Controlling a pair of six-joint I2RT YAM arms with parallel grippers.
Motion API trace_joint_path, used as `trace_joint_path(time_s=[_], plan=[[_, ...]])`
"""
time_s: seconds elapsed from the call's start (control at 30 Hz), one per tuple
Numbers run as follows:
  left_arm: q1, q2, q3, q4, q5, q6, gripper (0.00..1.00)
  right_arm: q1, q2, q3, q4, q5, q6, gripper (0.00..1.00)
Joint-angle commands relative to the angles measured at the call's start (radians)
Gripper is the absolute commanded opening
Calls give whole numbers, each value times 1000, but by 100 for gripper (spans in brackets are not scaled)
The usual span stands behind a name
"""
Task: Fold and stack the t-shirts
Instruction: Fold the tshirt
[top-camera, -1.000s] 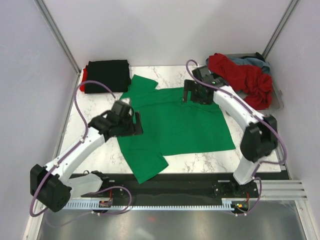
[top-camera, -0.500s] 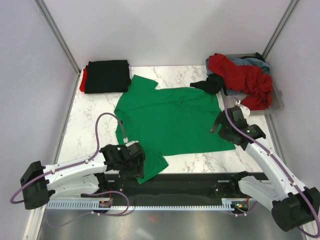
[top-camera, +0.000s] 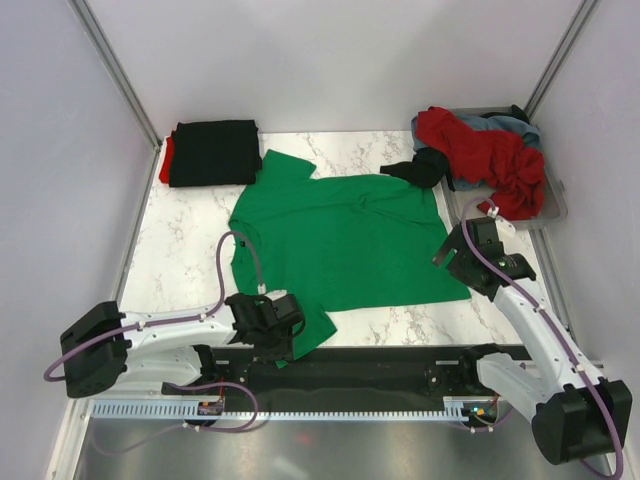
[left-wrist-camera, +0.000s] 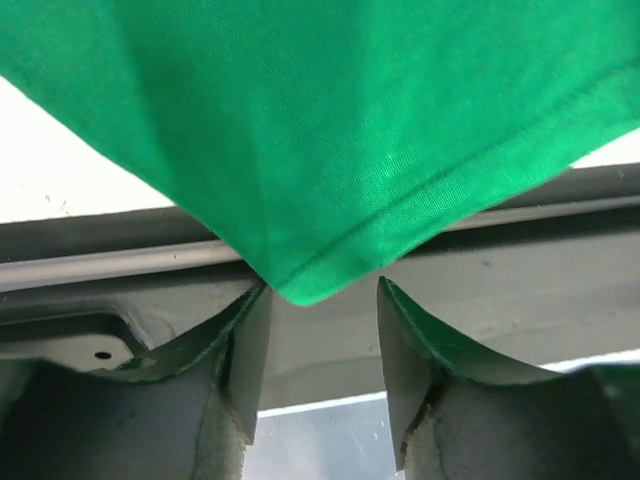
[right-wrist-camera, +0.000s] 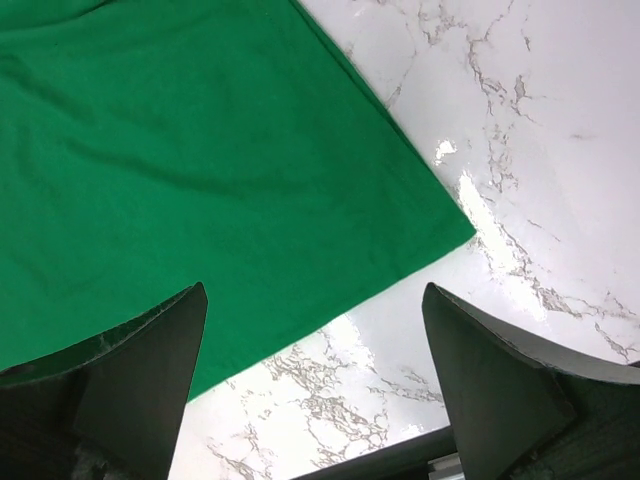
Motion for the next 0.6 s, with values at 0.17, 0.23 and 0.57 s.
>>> trace_joint_path(time_s=[0.17,0.23,0.57], plan=[[-10,23,-28,68,-51,-48,25,-69,22,-43,61,-15,-45,96],[-8,18,-28,71,-61,-47,14,-89,26,-59,64,-20,-41,95],[0,-123,-23,-36,-172,-74,2,-247,47,-225,184,-139,4,77]])
